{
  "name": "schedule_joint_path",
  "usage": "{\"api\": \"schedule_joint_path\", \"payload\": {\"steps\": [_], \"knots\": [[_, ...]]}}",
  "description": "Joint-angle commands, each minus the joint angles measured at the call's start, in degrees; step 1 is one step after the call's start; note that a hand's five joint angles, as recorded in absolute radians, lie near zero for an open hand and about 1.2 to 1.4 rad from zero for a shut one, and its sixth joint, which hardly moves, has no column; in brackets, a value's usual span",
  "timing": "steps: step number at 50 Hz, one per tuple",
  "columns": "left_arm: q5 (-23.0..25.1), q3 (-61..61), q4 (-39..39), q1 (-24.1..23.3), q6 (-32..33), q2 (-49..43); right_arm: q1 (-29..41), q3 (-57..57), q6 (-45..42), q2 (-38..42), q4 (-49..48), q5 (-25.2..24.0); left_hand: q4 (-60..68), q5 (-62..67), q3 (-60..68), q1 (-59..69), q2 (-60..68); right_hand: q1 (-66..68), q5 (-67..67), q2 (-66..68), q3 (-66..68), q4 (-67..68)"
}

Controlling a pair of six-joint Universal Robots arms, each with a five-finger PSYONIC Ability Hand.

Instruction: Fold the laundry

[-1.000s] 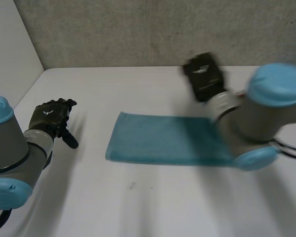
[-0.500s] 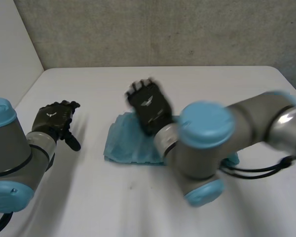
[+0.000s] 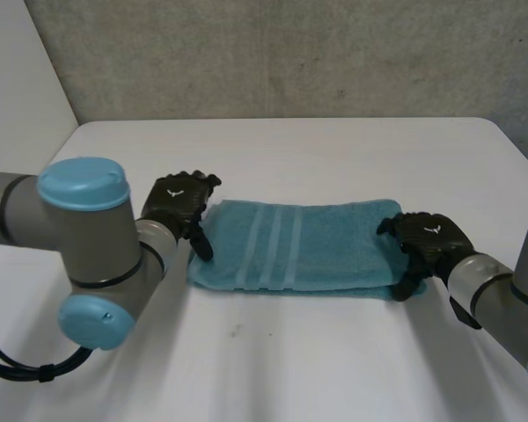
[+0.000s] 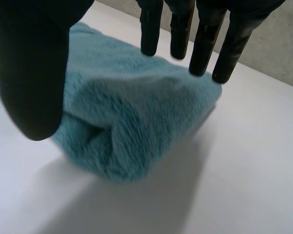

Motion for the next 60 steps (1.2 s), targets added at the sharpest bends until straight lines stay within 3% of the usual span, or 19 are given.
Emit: {"api": "schedule_joint_path", "payload": {"steps": [1, 2, 4, 13, 18, 20, 21, 23, 31, 35, 36, 37, 38, 39, 42, 45, 47, 50, 60], "knots": [[-0.13, 4.08, -3.86, 0.08, -0.03, -4.09, -2.14, 4.26, -0.83, 0.88, -8.52, -0.05, -1.86, -2.86, -2.48, -1.26, -1.84, 39.82, 36.69, 36.64, 36.47, 36.66], [-0.22, 3.91, -3.86, 0.08, -0.11, -4.09, -2.14, 4.26, -0.83, 0.88, -8.53, -0.05, -1.86, -2.86, -2.48, -1.26, -1.84, 39.94, 36.81, 36.76, 36.59, 36.78], [-0.22, 3.47, -3.86, 0.08, -0.12, -4.01, -2.67, 3.57, -1.09, 2.71, -9.58, 0.39, -1.86, -2.86, -2.48, -1.26, -1.84, 62.98, 59.85, 59.80, 59.63, 59.82], [-0.48, -2.15, -5.36, 0.52, -0.20, 1.69, -1.96, -3.73, -11.11, 2.81, -9.32, 4.87, -1.86, -2.86, -2.48, -1.26, -1.84, 63.09, 59.96, 59.91, 59.74, 59.94], [-0.57, -5.05, -5.80, 1.14, -0.29, 6.17, 9.99, -13.23, -13.75, 2.20, -8.09, 8.74, -1.86, -2.86, -2.48, -1.26, -1.84, 63.09, 59.96, 59.91, 59.74, 59.94], [-0.75, -5.75, -5.80, 1.49, -0.29, 7.84, 20.66, -20.49, -13.66, 3.51, -6.08, 9.53, -1.86, -2.86, -2.48, -1.26, -1.84, 63.09, 59.96, 59.91, 59.74, 59.94], [-1.01, -6.37, -5.71, 2.19, -0.38, 9.25, 20.71, -20.52, -13.66, 3.52, -6.07, 9.53, -1.86, -2.86, -2.48, -1.26, -1.84, 63.09, 59.96, 59.91, 59.74, 59.94], [-1.36, -6.90, -5.71, 3.06, -0.64, 10.48, 27.97, -25.86, -13.75, 9.20, -4.67, 9.01, -1.86, -2.86, -2.48, -1.26, -1.84, 63.09, 59.96, 59.91, 59.74, 59.94], [-2.24, -6.56, -5.62, 4.48, -3.54, 12.87, 39.24, -32.03, -14.27, 21.16, -2.82, 8.30, -1.86, -2.86, -2.48, -1.26, -1.84, 63.09, 59.96, 59.91, 59.74, 59.94], [-2.07, -5.85, -5.71, 5.09, -4.60, 12.96, 39.70, -32.74, -14.01, 23.64, -0.89, 8.74, -1.86, -2.86, -2.48, -1.26, -1.84, 63.09, 59.96, 59.91, 59.74, 59.94], [-1.89, -5.24, -5.62, 5.09, -4.77, 12.87, 39.44, -33.26, -13.93, 23.03, -0.27, 9.52, -1.86, -2.86, -2.48, -1.26, -1.84, 32.51, 29.38, 29.33, 29.16, 29.35], [-1.72, -4.45, -5.54, 5.01, -4.77, 12.35, 39.43, -33.27, -13.92, 23.03, -0.27, 9.53, -1.86, -2.86, -2.48, -1.26, -1.84, 32.20, 29.07, 29.02, 28.86, 29.05], [-1.71, -4.44, -5.53, 5.01, -4.77, 12.34, 39.17, -33.70, -13.14, 20.77, 0.08, 10.84, -1.86, -2.86, -2.48, -1.26, -1.84, 4.39, 1.26, 1.21, 1.04, 1.23], [-1.63, -3.31, -5.45, 4.57, -4.77, 11.91, 38.04, -33.97, -11.74, 17.70, 0.08, 12.59, -1.86, -2.86, -2.48, -1.26, -1.84, -5.05, -8.18, -8.23, -8.40, -8.20], [-1.19, -0.24, -5.27, 3.43, -5.65, 9.98, 35.65, -33.79, -8.39, 14.77, 0.08, 13.93, -1.86, -2.86, -2.48, -1.26, -1.84, -6.91, -10.04, -10.09, -10.26, -10.06], [0.65, 2.84, -5.45, 0.63, -7.31, 7.17, 30.64, -33.62, 1.28, 11.25, 0.52, 14.36, -1.86, -2.86, -2.48, -1.26, -1.84, -6.91, -10.04, -10.09, -10.26, -10.06], [1.96, 3.98, -5.45, -0.96, -8.02, 5.85, 27.23, -33.71, 9.77, 10.55, 2.36, 12.44, -1.86, -2.86, -2.48, -1.26, -1.84, -6.91, -10.04, -10.09, -10.26, -10.06], [4.69, 5.40, -5.88, -2.63, -8.99, 2.95, 25.12, -34.06, 13.92, 11.07, 6.74, 9.46, -1.86, -2.86, -2.48, -1.26, -1.84, -6.91, -10.04, -10.09, -10.26, -10.06], [3.04, 5.75, -11.32, -3.26, -8.99, -4.35, 21.24, -37.83, 14.64, 21.60, 15.01, 6.72, -1.86, -2.86, -2.48, -1.26, -1.84, -6.91, -10.04, -10.09, -10.26, -10.06]]}}
